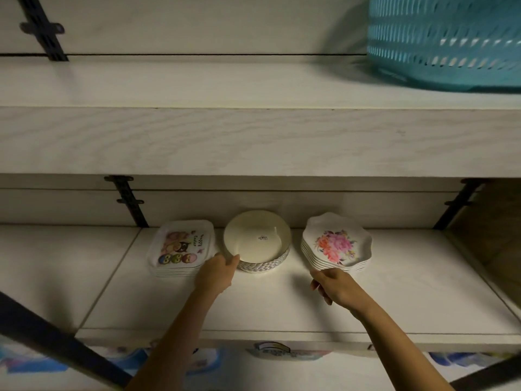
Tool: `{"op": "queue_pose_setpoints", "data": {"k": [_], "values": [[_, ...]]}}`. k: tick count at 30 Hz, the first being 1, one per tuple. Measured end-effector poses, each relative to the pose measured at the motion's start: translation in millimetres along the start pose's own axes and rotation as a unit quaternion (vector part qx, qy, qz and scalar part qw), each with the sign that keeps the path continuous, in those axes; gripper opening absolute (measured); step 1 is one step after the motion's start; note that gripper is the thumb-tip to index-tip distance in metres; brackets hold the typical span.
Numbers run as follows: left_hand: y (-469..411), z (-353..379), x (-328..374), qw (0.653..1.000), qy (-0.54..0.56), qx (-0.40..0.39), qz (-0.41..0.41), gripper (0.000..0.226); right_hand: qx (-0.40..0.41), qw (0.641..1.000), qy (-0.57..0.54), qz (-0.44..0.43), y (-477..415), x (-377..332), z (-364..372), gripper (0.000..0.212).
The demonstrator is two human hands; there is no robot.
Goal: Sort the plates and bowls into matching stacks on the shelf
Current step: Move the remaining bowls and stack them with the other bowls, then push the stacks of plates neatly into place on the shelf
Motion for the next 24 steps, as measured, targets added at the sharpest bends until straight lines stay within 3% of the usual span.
{"op": "queue_pose_setpoints", "data": {"k": [6, 12, 24], "values": [[20, 3, -13, 0.998, 0.054, -0.027, -0.003, 0.043, -0.04, 0.999, 0.02, -0.015, -1, -7, 16, 0.037], [36, -11, -34, 0.993, 0.117, 0.012, -0.005, 0.031, -0.056, 0.998, 0.011, -0.031, -2, -20, 29, 0.034], [32, -86, -121, 0.965, 0.151, 0.207, -0.053, 0.016, -0.095, 0.994, 0.014, -0.048, -8, -68, 110, 0.023]]}}
Point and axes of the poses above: each hand's wrist, its own y-axis away from the middle knuckle, its own z-axis out of the palm, x = y × z, the point moved 10 cm from there along -y, towards the middle knuckle, and after that the axes turned 4 degrees about -y, right-handed, at the moved point
